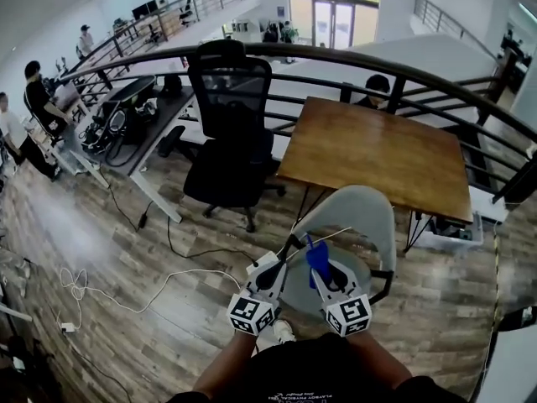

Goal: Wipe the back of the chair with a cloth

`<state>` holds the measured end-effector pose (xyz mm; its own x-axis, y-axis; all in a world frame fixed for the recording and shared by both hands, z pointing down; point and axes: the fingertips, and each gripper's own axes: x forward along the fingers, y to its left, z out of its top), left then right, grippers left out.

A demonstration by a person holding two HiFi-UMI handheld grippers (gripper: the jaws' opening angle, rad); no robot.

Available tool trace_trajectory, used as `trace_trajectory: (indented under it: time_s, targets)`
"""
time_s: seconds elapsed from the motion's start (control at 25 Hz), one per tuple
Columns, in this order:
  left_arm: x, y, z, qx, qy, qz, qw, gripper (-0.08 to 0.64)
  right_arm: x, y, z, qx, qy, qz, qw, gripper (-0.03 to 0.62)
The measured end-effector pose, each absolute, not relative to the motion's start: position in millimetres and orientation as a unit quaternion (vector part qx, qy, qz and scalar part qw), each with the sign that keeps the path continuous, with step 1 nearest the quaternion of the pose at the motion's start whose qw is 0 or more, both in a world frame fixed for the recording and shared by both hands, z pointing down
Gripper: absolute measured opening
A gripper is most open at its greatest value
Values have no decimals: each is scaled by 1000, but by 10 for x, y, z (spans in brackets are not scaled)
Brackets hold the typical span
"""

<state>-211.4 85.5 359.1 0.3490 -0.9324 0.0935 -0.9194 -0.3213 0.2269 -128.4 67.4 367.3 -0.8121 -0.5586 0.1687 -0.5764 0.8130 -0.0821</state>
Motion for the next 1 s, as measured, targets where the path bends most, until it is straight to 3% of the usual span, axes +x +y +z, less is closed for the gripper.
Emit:
trace_trajectory:
  time_s: [0.36,1.0]
  targets:
    - [-1835,535,3665,846,-516,-24,133,-2,-803,466,3836,395,-913,71,74,110]
    - [-1560,-516,4014,843,-516,41,148,-2,-554,-528,4116,394,-909,121,59,110]
